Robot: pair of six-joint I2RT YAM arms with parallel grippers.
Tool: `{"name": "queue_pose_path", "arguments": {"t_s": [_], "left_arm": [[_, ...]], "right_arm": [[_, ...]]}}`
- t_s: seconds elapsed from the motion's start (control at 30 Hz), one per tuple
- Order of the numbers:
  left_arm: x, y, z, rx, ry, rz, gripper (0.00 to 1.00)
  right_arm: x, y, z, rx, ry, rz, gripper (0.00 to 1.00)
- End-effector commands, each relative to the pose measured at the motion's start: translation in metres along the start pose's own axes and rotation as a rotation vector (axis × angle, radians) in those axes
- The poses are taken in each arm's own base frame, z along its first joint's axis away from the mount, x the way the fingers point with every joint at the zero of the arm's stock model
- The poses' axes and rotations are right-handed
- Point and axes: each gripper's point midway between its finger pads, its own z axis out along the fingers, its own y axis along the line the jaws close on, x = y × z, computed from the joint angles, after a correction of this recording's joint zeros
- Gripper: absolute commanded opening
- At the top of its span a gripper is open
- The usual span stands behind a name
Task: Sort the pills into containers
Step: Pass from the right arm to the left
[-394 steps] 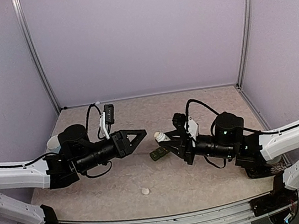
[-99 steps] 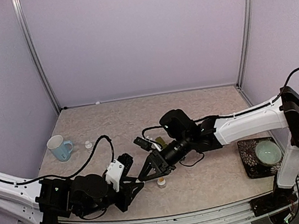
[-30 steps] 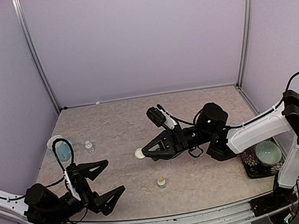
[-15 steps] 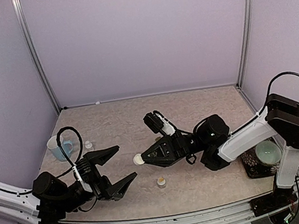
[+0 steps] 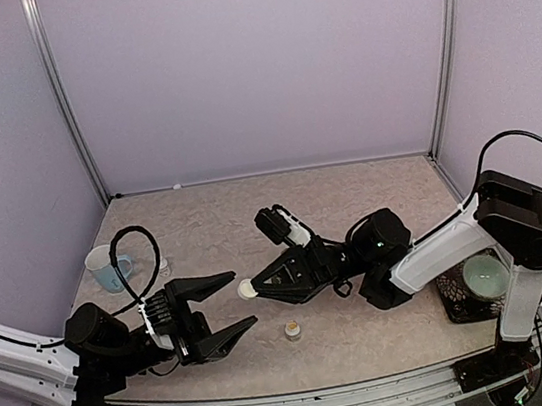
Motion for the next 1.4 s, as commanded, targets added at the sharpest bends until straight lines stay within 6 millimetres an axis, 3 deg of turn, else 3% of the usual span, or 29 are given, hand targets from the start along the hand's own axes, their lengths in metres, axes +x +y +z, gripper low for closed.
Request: {"name": "queue_pose_path", "arguments": {"t_s": [0.0, 0.67, 0.97, 1.17, 1.37], "left_arm": [[-0.013, 0.004, 0.006, 0.008, -0.052, 0.010, 0.55], [-0.007, 0.013, 0.010, -0.024, -0.037, 0.005, 0.48], [-0.003, 0.012, 0.010, -0.021, -0.024, -0.001, 0.49], [0.001, 0.013, 0.009, -0.027, -0.012, -0.008, 0.55], [-0.001, 0.015, 0.008, -0.036, -0.017, -0.007, 0.47]], "right_arm": [[0.004, 0.046, 0.004, -0.161, 0.020, -0.163, 0.11], [0.008, 0.061, 0.004, -0.207, 0.031, -0.194, 0.12], [0.008, 0.071, 0.004, -0.221, 0.030, -0.220, 0.12], [0.008, 0.074, 0.004, -0.225, 0.032, -0.227, 0.12], [0.009, 0.075, 0.004, -0.227, 0.034, -0.228, 0.12]]}}
